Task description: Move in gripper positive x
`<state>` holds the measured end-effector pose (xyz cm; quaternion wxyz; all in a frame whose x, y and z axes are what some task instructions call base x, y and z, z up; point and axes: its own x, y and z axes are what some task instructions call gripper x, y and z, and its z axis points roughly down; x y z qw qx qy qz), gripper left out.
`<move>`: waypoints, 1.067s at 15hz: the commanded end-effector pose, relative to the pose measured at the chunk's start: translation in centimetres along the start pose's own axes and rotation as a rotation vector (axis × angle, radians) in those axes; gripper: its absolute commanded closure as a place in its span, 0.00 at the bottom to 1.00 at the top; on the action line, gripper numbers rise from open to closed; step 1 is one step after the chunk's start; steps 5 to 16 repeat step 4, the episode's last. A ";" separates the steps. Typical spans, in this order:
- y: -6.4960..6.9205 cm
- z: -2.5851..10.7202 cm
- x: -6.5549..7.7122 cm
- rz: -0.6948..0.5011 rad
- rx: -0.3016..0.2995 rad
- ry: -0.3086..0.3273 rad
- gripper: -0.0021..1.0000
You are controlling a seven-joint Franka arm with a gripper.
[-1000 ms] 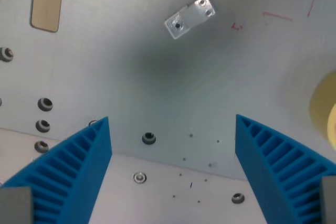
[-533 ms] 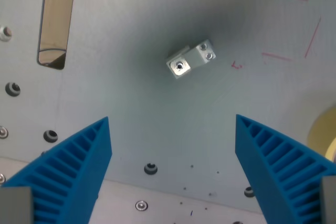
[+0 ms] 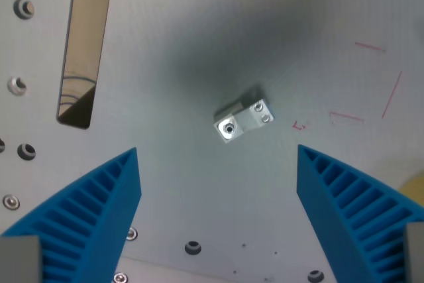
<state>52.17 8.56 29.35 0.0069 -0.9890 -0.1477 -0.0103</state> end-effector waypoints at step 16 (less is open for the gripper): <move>-0.2 -0.1 3.3 0.015 -0.012 -0.034 0.00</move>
